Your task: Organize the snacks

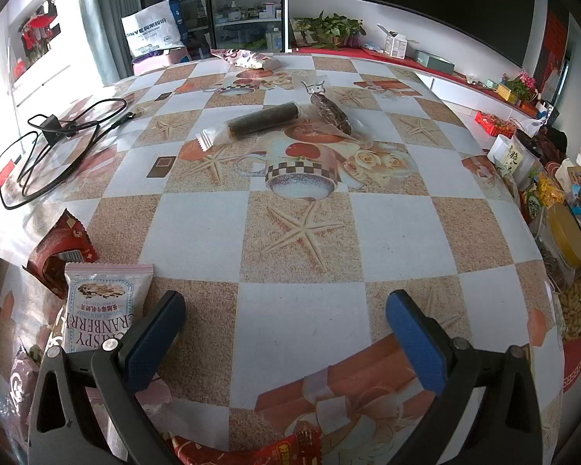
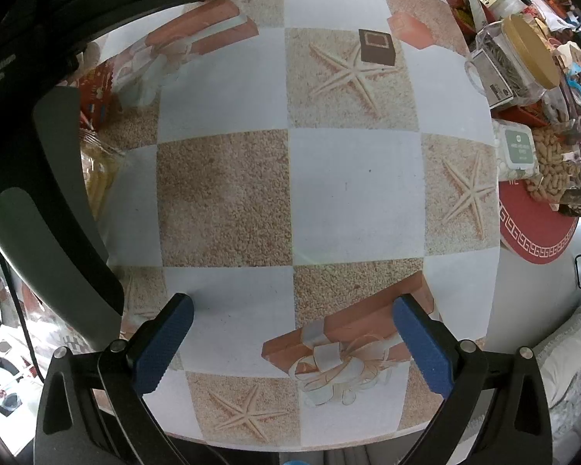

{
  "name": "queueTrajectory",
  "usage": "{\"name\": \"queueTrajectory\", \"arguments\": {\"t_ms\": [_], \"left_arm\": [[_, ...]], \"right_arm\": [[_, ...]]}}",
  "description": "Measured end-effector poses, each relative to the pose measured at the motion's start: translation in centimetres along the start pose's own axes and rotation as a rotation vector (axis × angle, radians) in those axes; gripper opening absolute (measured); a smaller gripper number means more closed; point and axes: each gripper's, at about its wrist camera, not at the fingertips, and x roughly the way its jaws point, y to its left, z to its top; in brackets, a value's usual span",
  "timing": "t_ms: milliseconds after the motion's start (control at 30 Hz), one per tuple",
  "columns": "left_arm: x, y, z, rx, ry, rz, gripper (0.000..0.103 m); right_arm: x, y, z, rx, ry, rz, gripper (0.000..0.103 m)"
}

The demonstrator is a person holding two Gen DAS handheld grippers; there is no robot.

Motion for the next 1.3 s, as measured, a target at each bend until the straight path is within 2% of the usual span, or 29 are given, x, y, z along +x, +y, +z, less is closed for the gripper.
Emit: {"name": "queueTrajectory", "arguments": {"t_ms": [400,667,867,1067,1167,1300], "left_arm": [[0.0,0.0,0.0,0.000,0.000,0.000,0.103],[0.0,0.0,0.0,0.000,0.000,0.000,0.103],[0.0,0.0,0.0,0.000,0.000,0.000,0.103],[0.0,-0.2,0.0,-0.006,0.000,0.006,0.103],[0.2,-0.6,0.5,0.050,0.079,-0.011,0.103],[1.4,-0.7,2.2,0.140,0.279,-0.056,0.103]], "right_arm": [[-0.1,0.2,-1.9,0.001,-0.047,-0.065,0.103],[-0.3,0.3,-2.3,0.001,-0.041,-0.057,0.103],[-0.2,0.2,-1.8,0.000,-0.006,-0.047,0.103],[0.2,0.0,-0.8,0.005,0.071,-0.021,0.103],[0.3,0.0,-0.4,0.017,0.094,-0.017,0.103],[0.3,0.0,-0.3,0.034,0.112,-0.024,0.103]]}}
